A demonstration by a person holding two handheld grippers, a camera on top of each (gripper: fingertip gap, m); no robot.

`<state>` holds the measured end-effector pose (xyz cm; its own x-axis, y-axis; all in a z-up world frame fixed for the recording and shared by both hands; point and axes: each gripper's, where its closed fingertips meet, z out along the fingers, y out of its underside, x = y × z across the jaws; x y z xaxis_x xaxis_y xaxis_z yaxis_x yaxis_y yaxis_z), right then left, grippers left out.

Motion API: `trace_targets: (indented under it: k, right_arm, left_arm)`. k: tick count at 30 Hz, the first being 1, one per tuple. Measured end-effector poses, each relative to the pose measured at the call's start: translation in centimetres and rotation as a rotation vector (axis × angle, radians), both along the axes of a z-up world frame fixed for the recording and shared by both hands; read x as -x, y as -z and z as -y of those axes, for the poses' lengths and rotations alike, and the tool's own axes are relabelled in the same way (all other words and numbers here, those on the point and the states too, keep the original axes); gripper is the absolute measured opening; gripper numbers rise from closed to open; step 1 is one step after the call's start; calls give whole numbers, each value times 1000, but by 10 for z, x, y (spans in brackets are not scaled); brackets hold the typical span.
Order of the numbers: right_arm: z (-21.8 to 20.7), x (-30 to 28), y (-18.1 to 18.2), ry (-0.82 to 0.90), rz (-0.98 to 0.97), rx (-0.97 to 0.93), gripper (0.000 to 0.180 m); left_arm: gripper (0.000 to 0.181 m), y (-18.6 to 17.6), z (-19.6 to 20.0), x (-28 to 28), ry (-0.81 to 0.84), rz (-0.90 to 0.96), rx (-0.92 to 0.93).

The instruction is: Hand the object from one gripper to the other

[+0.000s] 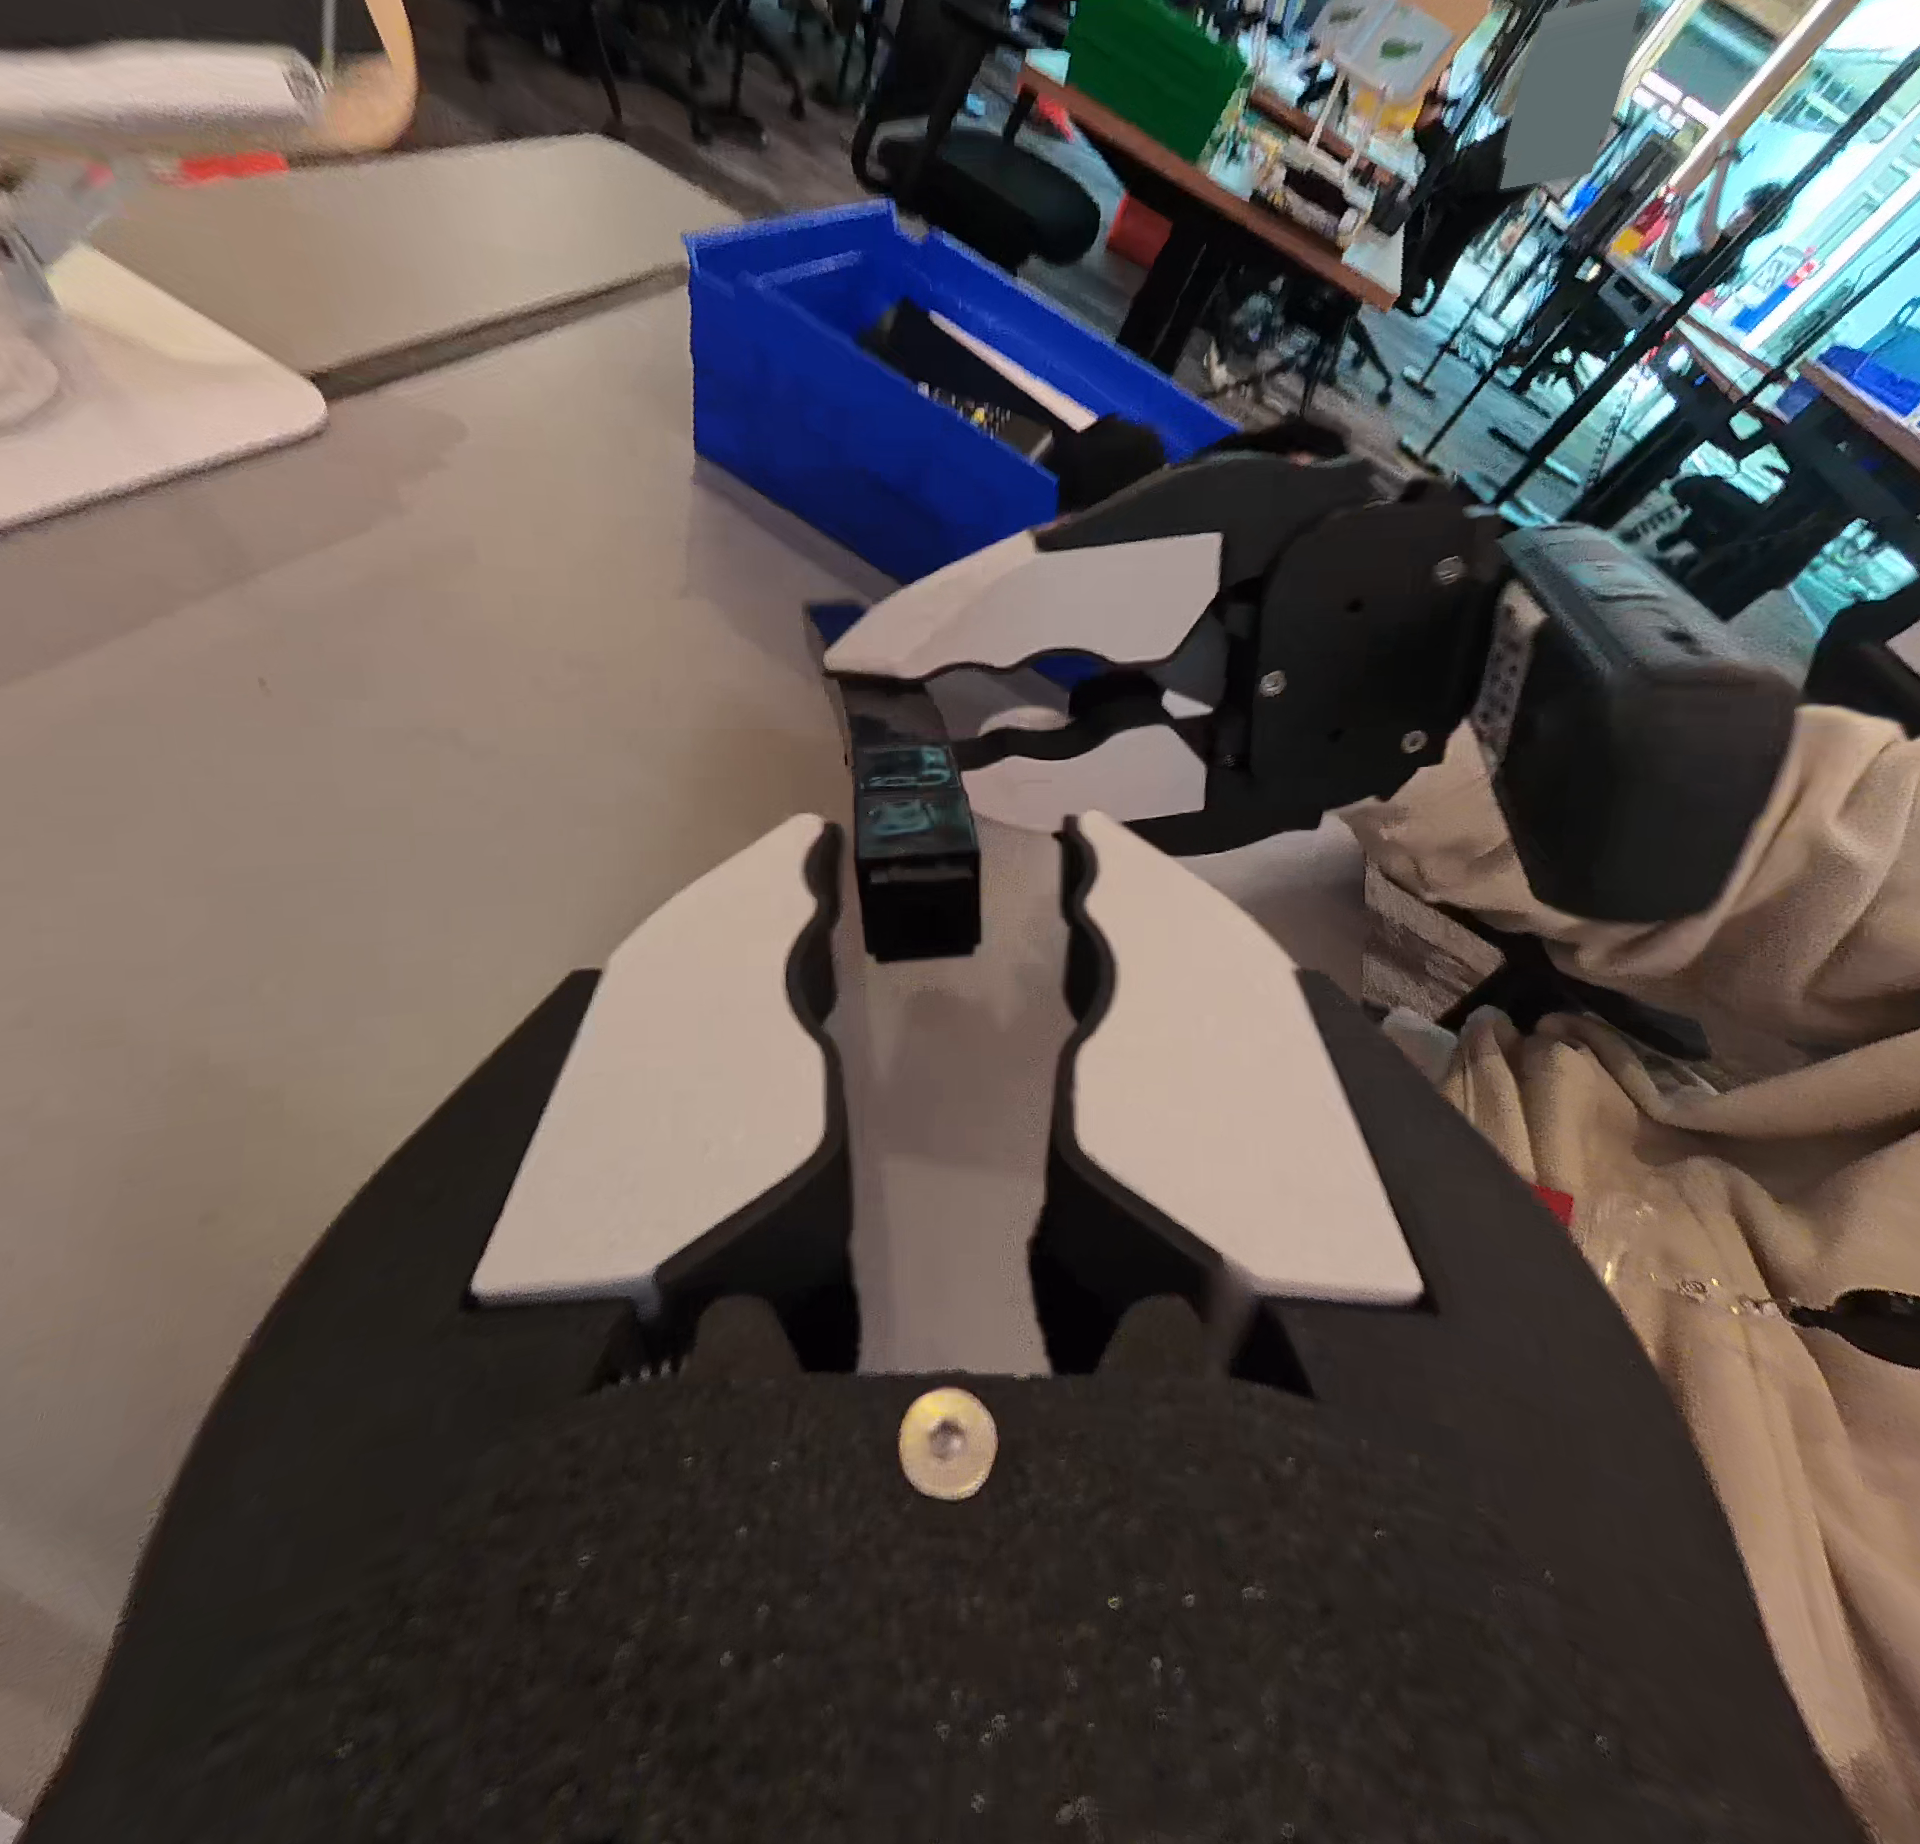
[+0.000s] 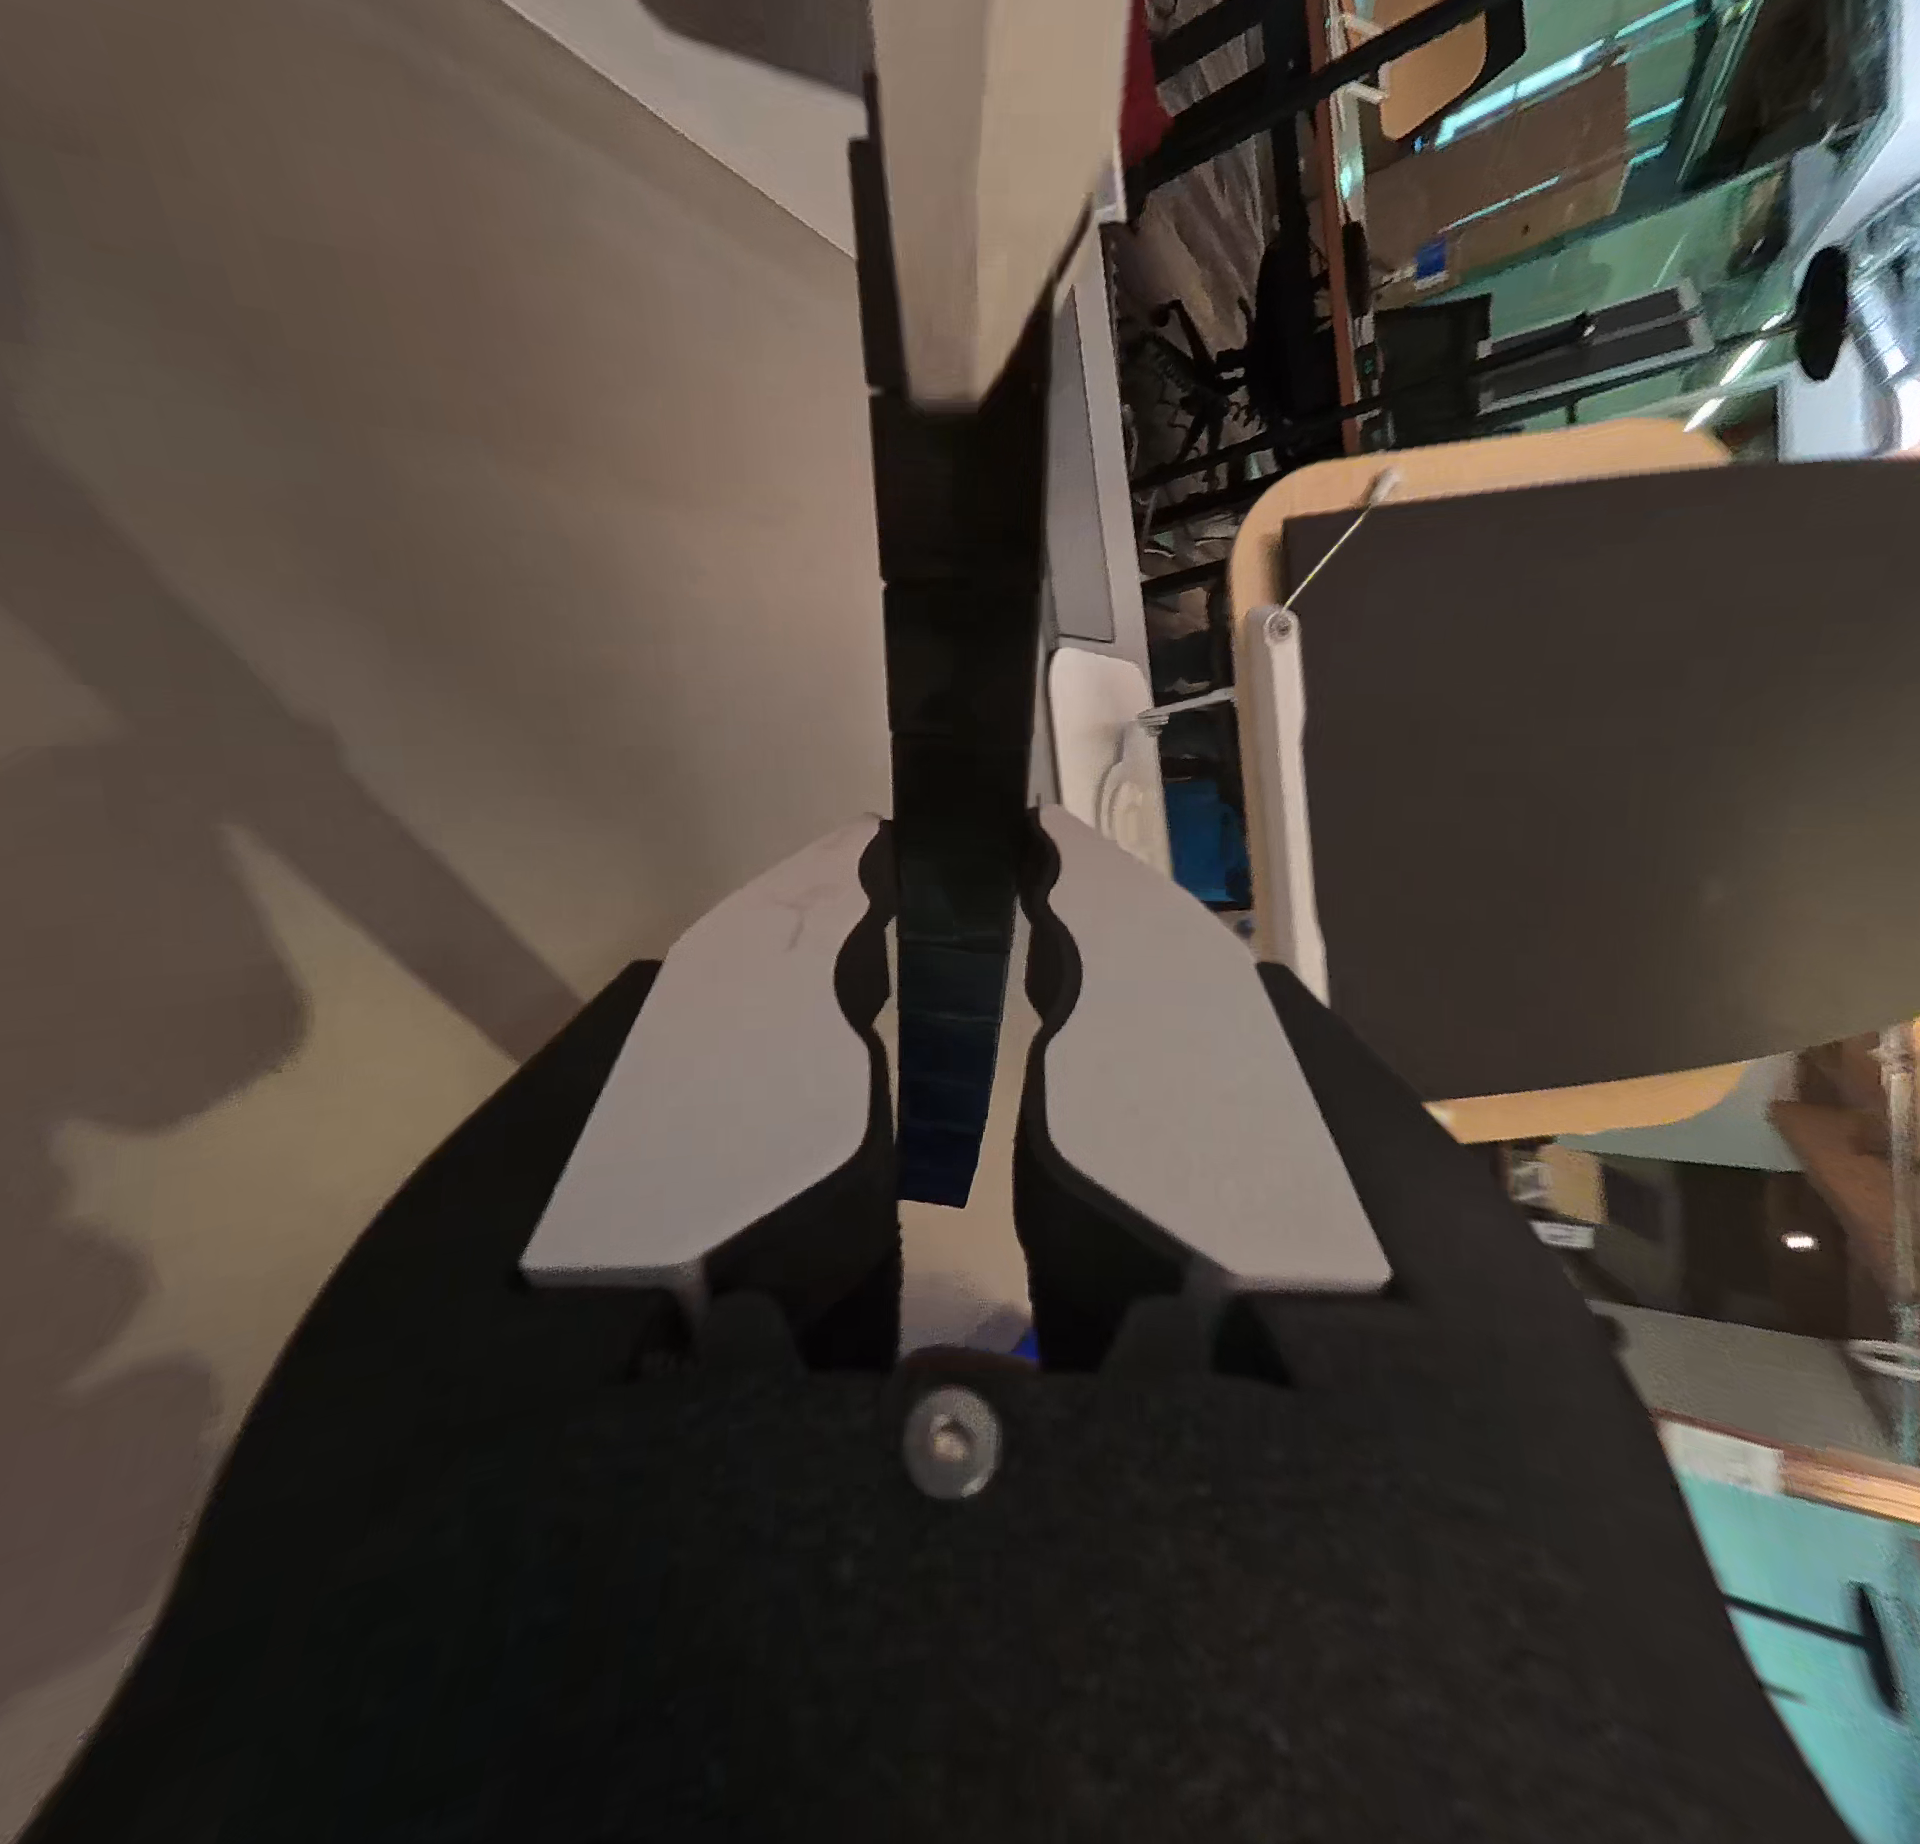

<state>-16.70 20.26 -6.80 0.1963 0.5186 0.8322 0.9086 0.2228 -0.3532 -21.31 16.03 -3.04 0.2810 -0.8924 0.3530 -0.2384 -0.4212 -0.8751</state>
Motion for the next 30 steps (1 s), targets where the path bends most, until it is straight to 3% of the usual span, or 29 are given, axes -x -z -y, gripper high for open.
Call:
trace_targets:
  k: [2,4,7,12,15,26,30]
  right_arm:
    - [-1,-5,2,10,-86,64,22]
    - [-2,-10,2,17,-218,158,22]
    - [4,-15,-6,-18,-490,346,22]
    - [23,-13,-22,-202,-931,676,22]
    - [35,-13,-27,-329,-1108,810,22]
    - [29,-26,-23,-305,-1202,876,22]
    - [12,-61,-55,-113,-1157,829,23]
  left_arm:
    - [62,-15,-3,5,-28,47,-41]
    - [69,-29,-5,13,-60,87,-78]
    - [69,-27,-3,25,-141,95,-122]
    - [51,19,1,31,-391,95,-323]
    - [45,44,-1,25,-444,26,-286]
    - [44,71,-1,16,-412,-101,-257]
    - [44,74,3,13,-394,-140,-287]
